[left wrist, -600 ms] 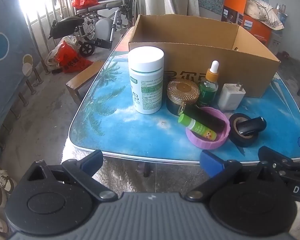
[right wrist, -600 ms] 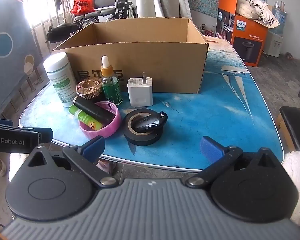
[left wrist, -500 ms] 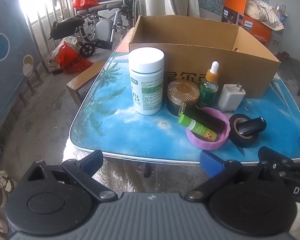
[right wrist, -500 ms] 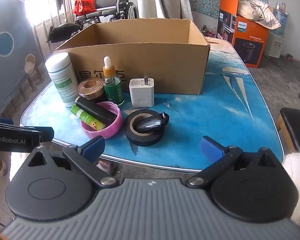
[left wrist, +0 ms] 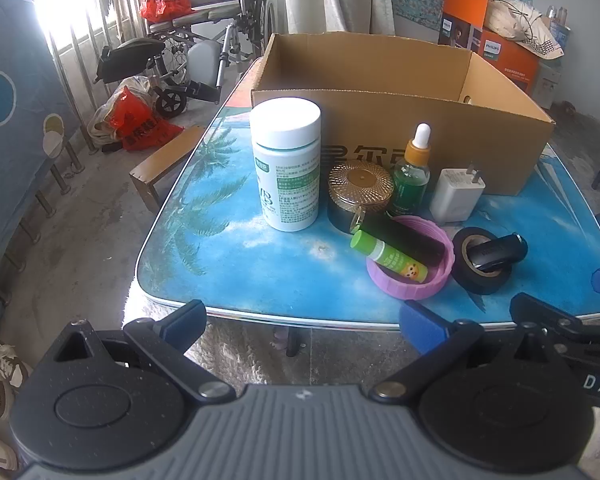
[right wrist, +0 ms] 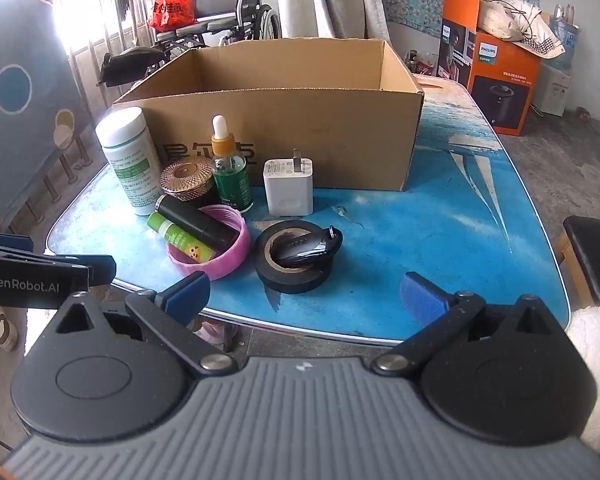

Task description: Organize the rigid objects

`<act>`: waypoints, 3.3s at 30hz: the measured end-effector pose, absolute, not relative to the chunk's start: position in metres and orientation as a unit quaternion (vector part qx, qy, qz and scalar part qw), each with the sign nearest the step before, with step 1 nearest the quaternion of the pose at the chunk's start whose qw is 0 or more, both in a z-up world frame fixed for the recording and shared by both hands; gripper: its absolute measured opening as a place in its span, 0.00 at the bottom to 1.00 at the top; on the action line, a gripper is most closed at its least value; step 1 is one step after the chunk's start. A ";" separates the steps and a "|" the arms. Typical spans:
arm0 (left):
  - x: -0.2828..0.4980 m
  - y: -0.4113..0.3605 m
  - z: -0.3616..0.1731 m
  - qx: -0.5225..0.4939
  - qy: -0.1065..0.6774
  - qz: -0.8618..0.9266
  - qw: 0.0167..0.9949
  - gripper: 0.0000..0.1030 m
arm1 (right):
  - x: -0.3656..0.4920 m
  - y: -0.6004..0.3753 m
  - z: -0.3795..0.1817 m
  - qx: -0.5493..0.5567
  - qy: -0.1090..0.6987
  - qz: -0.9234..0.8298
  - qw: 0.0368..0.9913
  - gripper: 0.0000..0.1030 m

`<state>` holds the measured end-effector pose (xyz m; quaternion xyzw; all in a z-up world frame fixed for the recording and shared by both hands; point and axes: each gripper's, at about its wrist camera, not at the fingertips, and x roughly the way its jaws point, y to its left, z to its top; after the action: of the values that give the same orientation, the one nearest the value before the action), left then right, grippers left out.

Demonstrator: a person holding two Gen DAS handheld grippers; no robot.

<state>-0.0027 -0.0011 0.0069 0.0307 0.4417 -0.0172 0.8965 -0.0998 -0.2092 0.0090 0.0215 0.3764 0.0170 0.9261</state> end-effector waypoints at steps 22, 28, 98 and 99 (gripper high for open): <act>-0.004 0.000 0.005 0.030 0.443 -0.017 0.896 1.00 | -0.102 -0.207 0.009 0.022 0.378 0.022 0.925 0.99; -0.004 0.001 0.005 0.030 0.443 -0.016 0.896 1.00 | -0.101 -0.207 0.009 0.021 0.376 0.023 0.926 0.99; 0.032 -0.038 -0.024 0.056 0.407 -0.170 0.896 0.79 | -0.030 -0.231 0.009 0.111 0.322 0.194 0.920 0.57; 0.033 -0.037 -0.025 0.053 0.409 -0.170 0.895 0.75 | -0.024 -0.226 0.008 0.106 0.329 0.211 0.914 0.55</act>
<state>0.0327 -0.0366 -0.0252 0.0528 0.4094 -0.1704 0.8947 -0.0242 -0.2257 0.0082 0.1056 0.3289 0.2108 0.9145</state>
